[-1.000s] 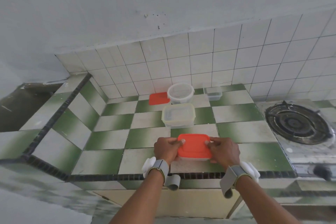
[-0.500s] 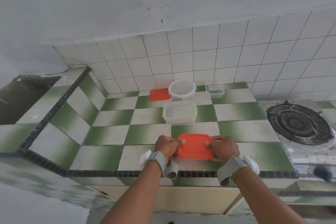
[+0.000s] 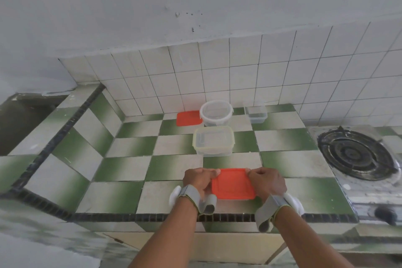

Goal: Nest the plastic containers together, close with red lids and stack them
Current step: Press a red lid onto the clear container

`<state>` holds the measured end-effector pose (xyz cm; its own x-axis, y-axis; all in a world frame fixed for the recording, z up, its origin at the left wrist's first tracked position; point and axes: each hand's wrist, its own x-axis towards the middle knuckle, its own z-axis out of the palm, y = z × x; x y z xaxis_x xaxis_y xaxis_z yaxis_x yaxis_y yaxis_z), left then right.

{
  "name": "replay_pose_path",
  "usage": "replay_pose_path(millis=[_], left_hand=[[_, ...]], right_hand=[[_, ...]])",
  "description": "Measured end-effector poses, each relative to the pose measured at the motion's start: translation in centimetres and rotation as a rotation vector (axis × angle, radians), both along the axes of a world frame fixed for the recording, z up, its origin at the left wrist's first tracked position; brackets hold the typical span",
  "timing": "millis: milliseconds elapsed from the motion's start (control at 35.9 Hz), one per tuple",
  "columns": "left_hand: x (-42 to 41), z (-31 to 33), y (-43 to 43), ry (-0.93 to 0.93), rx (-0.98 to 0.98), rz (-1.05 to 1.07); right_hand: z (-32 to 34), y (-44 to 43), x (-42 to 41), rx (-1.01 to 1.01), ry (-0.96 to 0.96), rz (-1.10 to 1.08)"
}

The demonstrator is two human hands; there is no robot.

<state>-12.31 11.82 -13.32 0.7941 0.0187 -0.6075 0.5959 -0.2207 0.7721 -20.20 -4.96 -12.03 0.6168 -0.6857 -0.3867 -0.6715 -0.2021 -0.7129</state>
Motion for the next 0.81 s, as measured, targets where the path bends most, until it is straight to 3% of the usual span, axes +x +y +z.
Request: replay_pose_path(millis=[111, 278, 390, 584, 807], left_hand=[[0.1, 0.0, 0.0, -0.100, 0.069, -0.041], [0.0, 0.8, 2.0, -0.113, -0.069, -0.165], [-0.6, 0.7, 3.6, -0.174, -0.027, -0.328], [-1.1, -0.4, 3.3, -0.171, -0.096, -0.120], [0.7, 0.1, 2.9, -0.209, -0.035, -0.036]], right_hand=[[0.2, -0.3, 0.0, -0.010, -0.013, 0.034], [-0.5, -1.3, -0.8, 0.267, -0.125, 0.143], [-0.9, -1.4, -1.5, 0.288, -0.136, 0.171], [-0.3, 0.4, -0.1, 0.065, -0.037, 0.170], [0.0, 1.3, 2.2, 0.103, -0.071, 0.184]])
